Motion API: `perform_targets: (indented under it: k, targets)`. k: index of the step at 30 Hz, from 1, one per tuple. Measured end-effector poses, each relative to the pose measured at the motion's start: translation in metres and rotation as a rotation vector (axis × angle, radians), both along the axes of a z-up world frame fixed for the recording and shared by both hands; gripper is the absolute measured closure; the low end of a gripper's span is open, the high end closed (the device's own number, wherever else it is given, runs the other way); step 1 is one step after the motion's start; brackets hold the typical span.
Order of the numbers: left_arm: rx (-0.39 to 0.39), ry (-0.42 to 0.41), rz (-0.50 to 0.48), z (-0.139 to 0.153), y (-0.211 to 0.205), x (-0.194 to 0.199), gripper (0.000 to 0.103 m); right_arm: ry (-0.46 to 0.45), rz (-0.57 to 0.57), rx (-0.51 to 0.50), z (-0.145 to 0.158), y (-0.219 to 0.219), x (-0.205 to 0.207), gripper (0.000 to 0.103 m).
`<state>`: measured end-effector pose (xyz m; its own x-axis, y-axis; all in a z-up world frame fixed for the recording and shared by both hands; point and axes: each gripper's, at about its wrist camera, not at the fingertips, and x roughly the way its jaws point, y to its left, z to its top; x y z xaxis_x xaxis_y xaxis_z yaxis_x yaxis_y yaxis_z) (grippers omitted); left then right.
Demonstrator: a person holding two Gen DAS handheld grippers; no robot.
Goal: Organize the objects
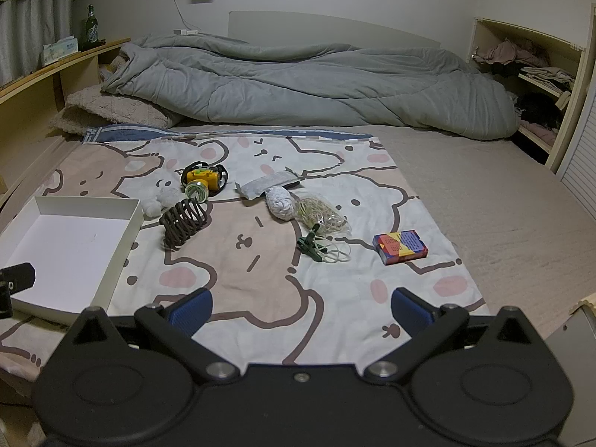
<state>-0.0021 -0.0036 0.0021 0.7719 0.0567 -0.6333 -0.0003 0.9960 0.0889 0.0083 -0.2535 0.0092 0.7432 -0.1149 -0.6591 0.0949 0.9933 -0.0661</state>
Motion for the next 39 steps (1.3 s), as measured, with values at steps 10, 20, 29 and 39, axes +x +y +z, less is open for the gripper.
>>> perform_targets:
  k: [10,20,29,39]
  targets:
    - [-0.001,0.001,0.000,-0.0002,-0.0016,0.0000,0.000,0.003,0.000,0.001,-0.0019,0.0000,-0.0006,0.000]
    - [-0.002,0.004,-0.001,-0.0045,-0.0074,0.0003,0.000,0.005,0.002,0.001,-0.0026,0.0003,-0.0012,0.000]
    - [-0.005,0.007,0.001,-0.0069,-0.0070,-0.0003,0.000,0.008,0.007,0.001,-0.0044,0.0026,-0.0020,0.000]
    - [-0.005,0.008,0.000,-0.0063,-0.0059,0.0000,0.000,0.015,0.010,-0.002,-0.0049,0.0048,-0.0026,0.000]
